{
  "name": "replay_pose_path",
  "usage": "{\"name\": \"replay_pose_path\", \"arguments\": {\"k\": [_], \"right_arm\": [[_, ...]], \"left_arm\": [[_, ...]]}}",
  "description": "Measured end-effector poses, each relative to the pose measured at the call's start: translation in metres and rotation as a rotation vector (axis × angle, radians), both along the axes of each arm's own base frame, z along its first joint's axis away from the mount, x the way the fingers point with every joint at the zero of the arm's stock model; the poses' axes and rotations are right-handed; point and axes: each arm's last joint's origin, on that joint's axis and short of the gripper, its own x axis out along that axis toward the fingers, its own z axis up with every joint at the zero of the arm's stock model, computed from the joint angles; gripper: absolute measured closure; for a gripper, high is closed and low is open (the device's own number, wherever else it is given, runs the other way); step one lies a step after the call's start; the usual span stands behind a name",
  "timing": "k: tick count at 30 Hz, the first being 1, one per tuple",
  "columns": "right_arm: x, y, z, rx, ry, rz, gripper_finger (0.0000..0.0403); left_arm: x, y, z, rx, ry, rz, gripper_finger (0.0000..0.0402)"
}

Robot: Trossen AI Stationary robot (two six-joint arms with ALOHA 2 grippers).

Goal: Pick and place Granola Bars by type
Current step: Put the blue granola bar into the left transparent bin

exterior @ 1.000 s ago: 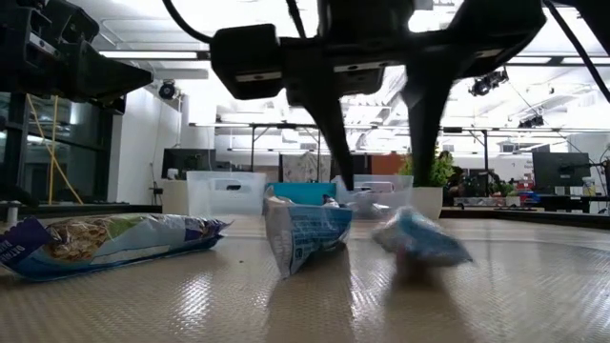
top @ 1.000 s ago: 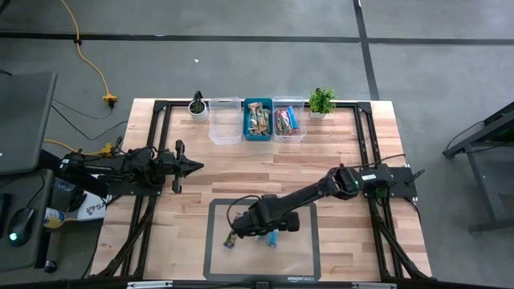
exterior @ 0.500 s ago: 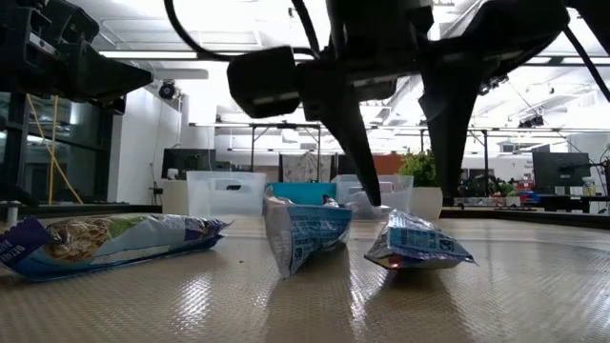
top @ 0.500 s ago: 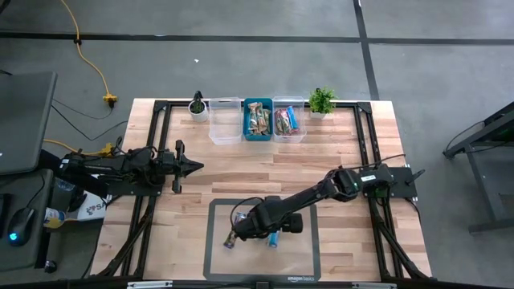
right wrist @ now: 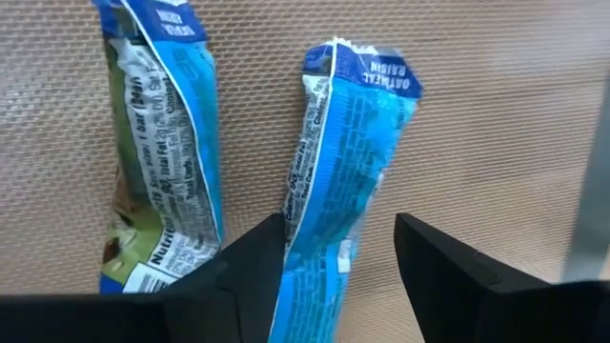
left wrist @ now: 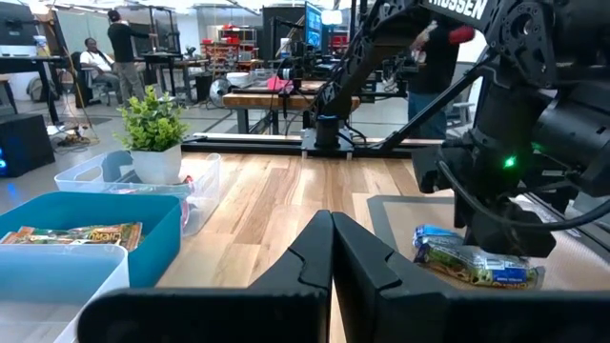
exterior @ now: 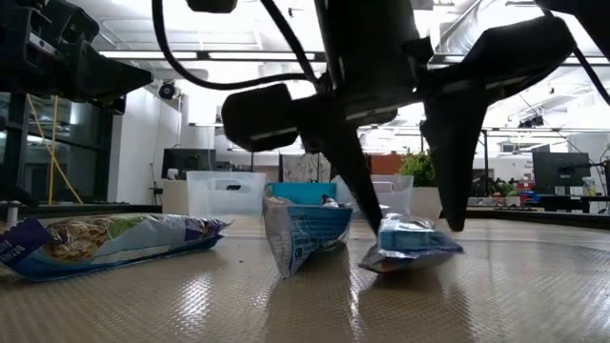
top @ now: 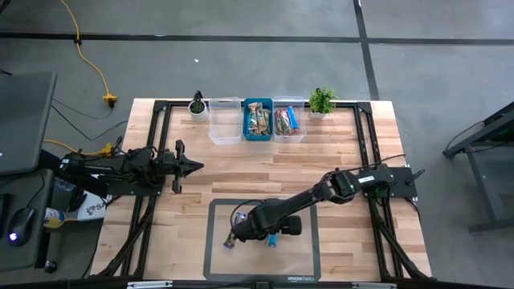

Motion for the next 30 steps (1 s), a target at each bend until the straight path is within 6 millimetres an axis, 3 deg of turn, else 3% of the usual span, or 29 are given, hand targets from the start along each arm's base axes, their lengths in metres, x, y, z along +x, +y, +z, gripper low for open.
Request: {"name": "replay_pose_path", "arguments": {"k": [11,23,30], "right_arm": [[0.006,0.004,-0.012,0.032,-0.027,-0.017,0.0229],[0.008,0.005,-0.012,0.038,-0.05,-0.01,0.0317],[0.008,0.006,-0.012,0.039,-0.049,-0.009,0.0347]], "left_arm": [[0.0,0.0,0.0,0.0,0.0,0.001,0.0401],[0.0,0.0,0.0,0.0,0.0,0.001,0.0401],[0.0,0.0,0.0,0.0,0.0,0.0,0.0401]]}}
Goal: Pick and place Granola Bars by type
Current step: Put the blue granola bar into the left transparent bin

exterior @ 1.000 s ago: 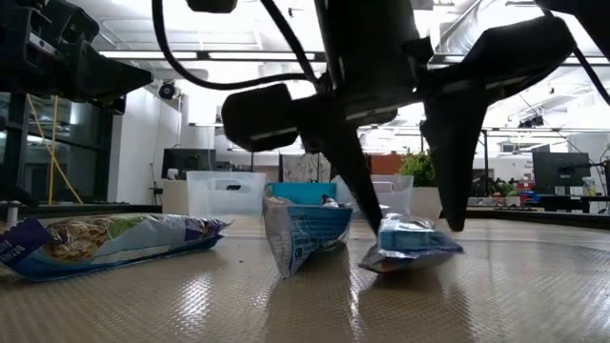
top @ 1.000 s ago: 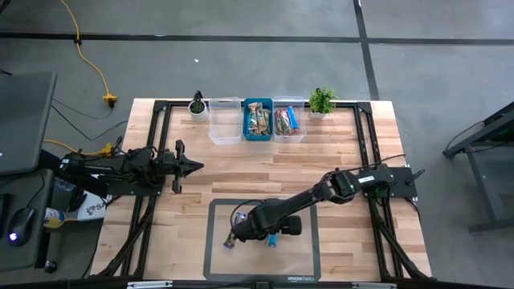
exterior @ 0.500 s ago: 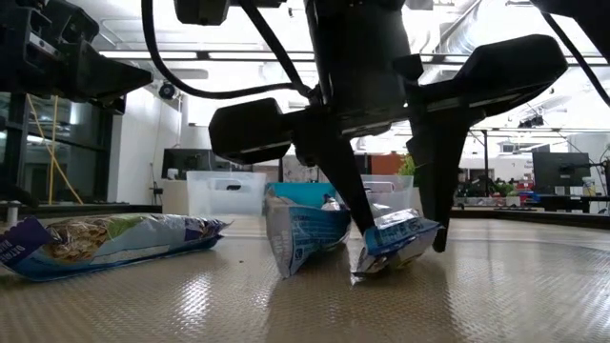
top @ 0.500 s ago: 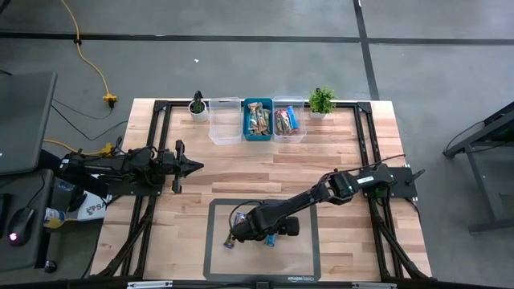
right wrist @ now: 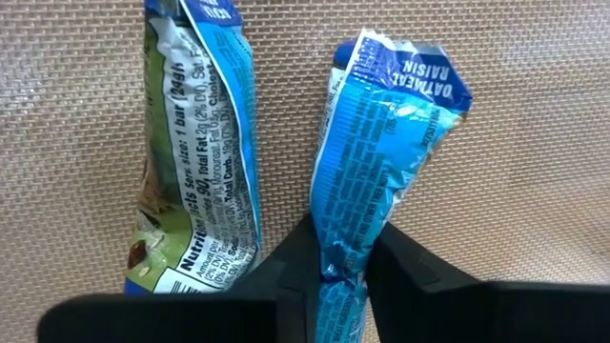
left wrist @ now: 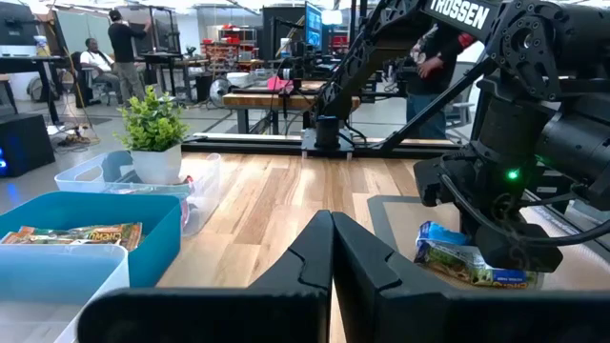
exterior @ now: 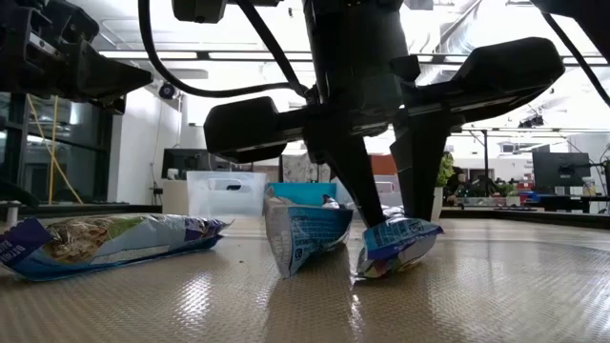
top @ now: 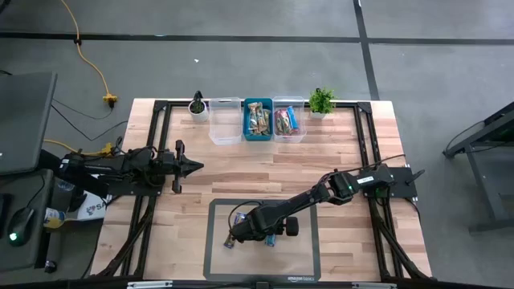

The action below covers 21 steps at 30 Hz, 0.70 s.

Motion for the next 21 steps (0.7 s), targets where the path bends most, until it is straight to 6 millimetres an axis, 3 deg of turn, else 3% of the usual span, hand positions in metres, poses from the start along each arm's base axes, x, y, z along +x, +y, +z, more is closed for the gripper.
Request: {"name": "replay_pose_path", "arguments": {"k": [13,21], "right_arm": [[-0.001,0.0,0.005,0.013,-0.005,0.017,0.0368],[-0.006,0.0,0.027,0.027,-0.029,0.03,0.0369]], "left_arm": [[0.0,0.0,0.0,0.0,0.0,0.0,0.0401],[0.0,0.0,0.0,0.0,0.0,0.0,0.0401]]}}
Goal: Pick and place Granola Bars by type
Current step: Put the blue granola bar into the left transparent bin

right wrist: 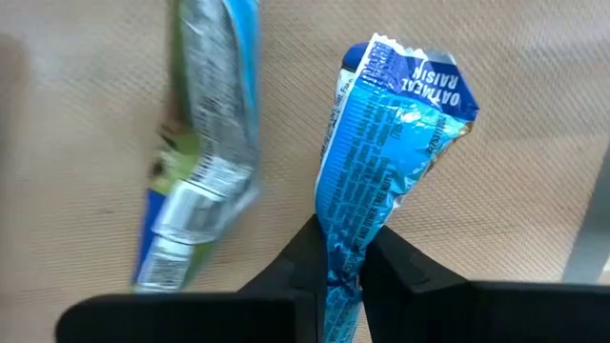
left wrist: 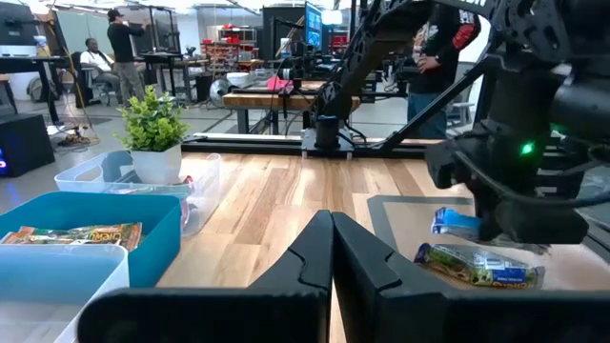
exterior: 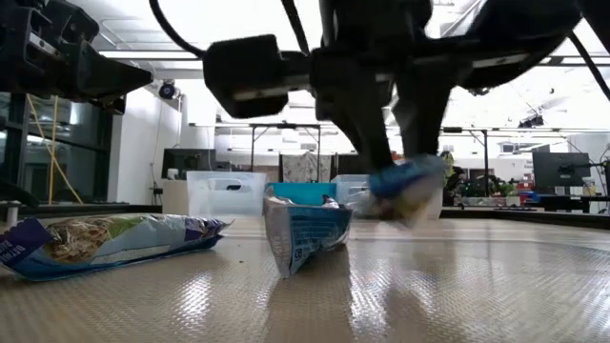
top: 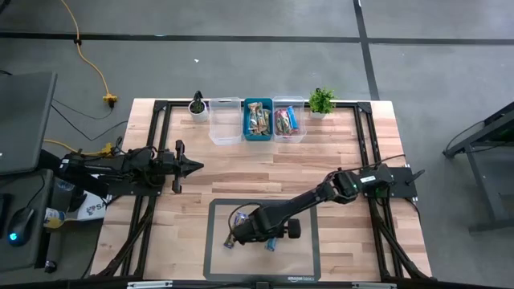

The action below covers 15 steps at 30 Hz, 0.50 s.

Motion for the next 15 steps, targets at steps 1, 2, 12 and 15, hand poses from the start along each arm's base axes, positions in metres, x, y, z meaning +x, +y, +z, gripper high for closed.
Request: {"name": "replay_pose_path", "arguments": {"k": [1,2,12,15], "right_arm": [[0.0,-0.001,0.004,-0.003,-0.009,0.004,0.0369],[0.0,-0.001,0.006,-0.005,-0.018,0.009,0.0369],[-0.008,-0.009,0.052,-0.066,-0.16,0.059,0.0379],[-0.012,-0.013,0.07,-0.102,-0.22,0.079,0.0378]], "left_arm": [[0.0,0.0,0.0,0.0,0.0,0.0,0.0401],[0.0,0.0,0.0,0.0,0.0,0.0,0.0401],[0.0,0.0,0.0,0.0,0.001,0.0,0.0401],[0.0,0.0,0.0,0.0,0.001,0.0,0.0401]]}}
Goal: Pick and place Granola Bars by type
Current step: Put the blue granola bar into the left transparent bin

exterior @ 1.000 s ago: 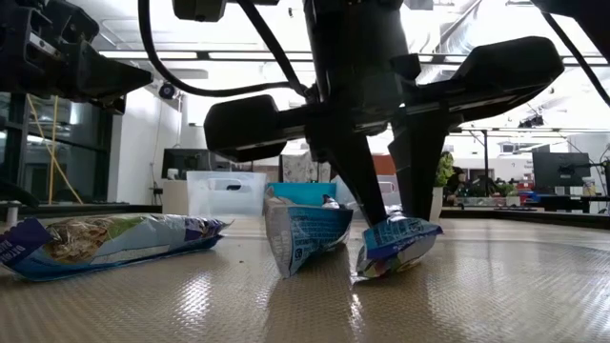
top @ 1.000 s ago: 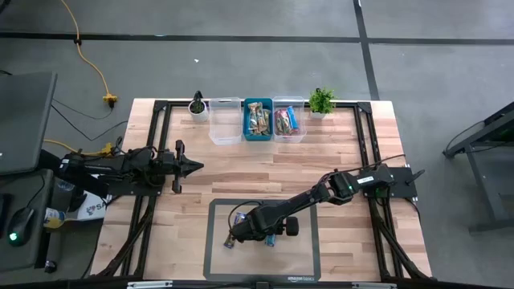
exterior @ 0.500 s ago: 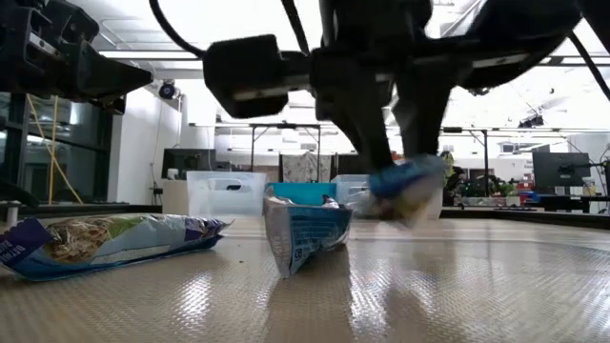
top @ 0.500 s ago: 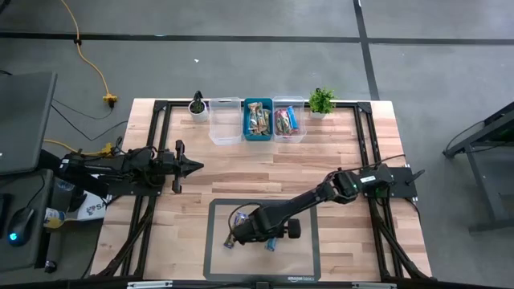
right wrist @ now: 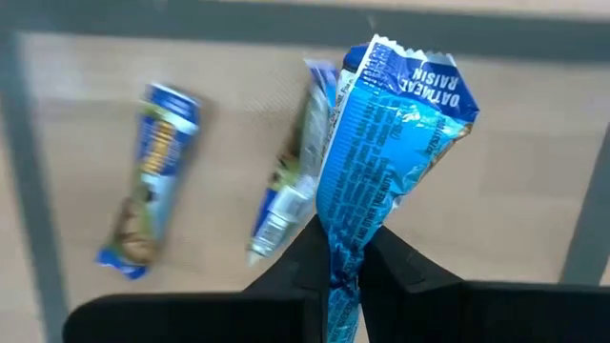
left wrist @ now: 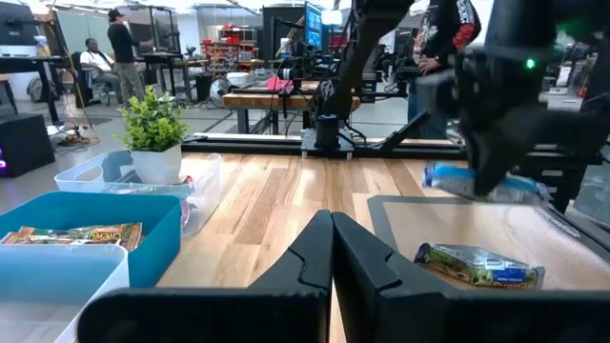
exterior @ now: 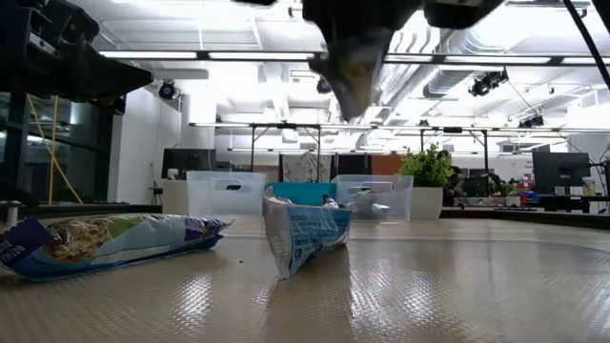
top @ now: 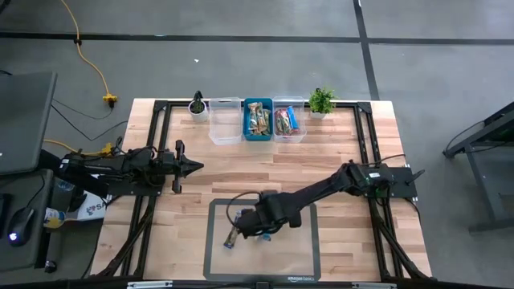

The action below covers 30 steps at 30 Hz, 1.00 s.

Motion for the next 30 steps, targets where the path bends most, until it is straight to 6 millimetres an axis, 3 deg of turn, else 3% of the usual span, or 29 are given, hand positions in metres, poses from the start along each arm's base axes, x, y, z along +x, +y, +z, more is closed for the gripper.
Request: {"name": "replay_pose_path", "arguments": {"k": [9,15,20,30], "right_arm": [[-0.013,-0.012,0.049,-0.142,-0.175,0.107,0.0381],[-0.014,-0.032,0.077,-0.256,-0.303,0.157,0.038],[-0.006,-0.06,0.102,-0.376,-0.43,0.231,0.0383],[0.016,-0.136,0.153,-0.597,-0.699,0.443,0.0383]], "left_arm": [[0.0,0.0,0.0,0.0,0.0,0.0,0.0401],[0.0,0.0,0.0,0.0,0.0,0.0,0.0401],[0.0,0.0,0.0,0.0,-0.001,0.0,0.0401],[0.0,0.0,0.0,0.0,0.0,0.0,0.0401]]}}
